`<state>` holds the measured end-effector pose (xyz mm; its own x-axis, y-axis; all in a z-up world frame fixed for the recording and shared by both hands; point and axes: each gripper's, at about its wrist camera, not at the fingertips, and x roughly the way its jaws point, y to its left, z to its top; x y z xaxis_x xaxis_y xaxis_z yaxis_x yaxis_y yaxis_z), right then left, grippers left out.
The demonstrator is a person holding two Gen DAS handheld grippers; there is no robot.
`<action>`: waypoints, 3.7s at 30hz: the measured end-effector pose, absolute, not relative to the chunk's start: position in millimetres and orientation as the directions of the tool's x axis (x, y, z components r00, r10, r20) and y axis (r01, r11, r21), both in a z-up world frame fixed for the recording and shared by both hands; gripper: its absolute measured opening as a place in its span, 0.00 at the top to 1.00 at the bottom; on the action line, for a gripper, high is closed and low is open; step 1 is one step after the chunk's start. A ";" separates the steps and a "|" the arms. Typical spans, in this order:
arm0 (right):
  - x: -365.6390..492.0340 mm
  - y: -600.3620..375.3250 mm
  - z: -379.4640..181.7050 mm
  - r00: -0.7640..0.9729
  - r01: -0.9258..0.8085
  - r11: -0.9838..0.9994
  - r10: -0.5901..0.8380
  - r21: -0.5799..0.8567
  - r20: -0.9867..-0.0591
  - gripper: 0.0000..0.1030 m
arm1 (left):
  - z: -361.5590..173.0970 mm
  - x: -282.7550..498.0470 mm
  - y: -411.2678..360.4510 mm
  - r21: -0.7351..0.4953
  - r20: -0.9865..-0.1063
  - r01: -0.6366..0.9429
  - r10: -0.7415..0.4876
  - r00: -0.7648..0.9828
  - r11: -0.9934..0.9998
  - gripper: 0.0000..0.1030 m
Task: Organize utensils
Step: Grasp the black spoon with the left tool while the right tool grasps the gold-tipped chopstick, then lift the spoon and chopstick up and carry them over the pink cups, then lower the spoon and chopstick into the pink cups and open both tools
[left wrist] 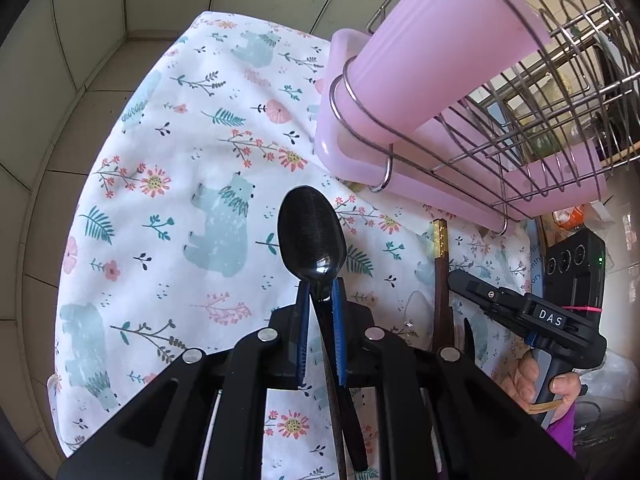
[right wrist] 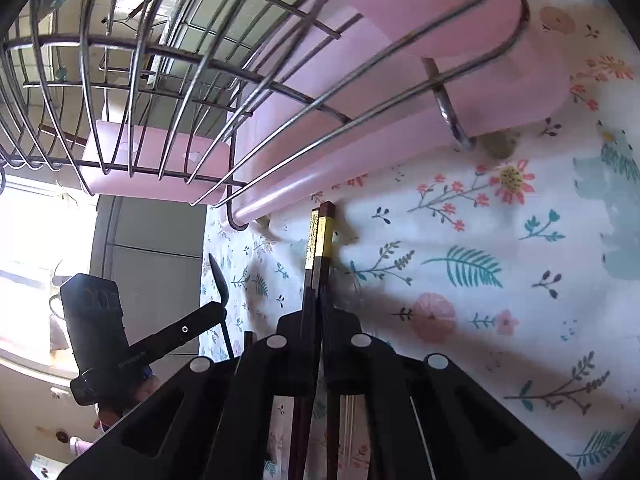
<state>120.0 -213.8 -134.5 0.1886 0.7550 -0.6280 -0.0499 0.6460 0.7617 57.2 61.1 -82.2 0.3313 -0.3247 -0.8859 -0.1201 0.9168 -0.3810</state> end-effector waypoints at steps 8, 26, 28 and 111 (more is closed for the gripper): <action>123.6 -206.4 -140.6 0.184 -0.040 0.637 0.762 0.770 -0.620 0.90 | -88.7 59.2 60.8 -0.372 -0.894 -0.137 -0.314 0.320 0.918 0.90; 85.0 -229.7 -77.9 0.335 -0.167 0.638 0.754 0.752 -0.565 0.93 | -47.0 36.3 57.8 -0.388 -0.825 -0.058 -0.318 0.468 0.920 0.90; 77.1 -232.9 -67.5 0.366 -0.187 0.645 0.746 0.741 -0.556 0.93 | -37.6 29.4 58.0 -0.385 -0.807 -0.047 -0.311 0.502 0.922 0.90; 115.8 -300.4 95.2 0.792 -0.215 0.928 0.347 0.303 -0.503 0.94 | 70.4 100.2 48.7 -0.172 -0.452 -0.093 0.006 0.892 0.981 0.90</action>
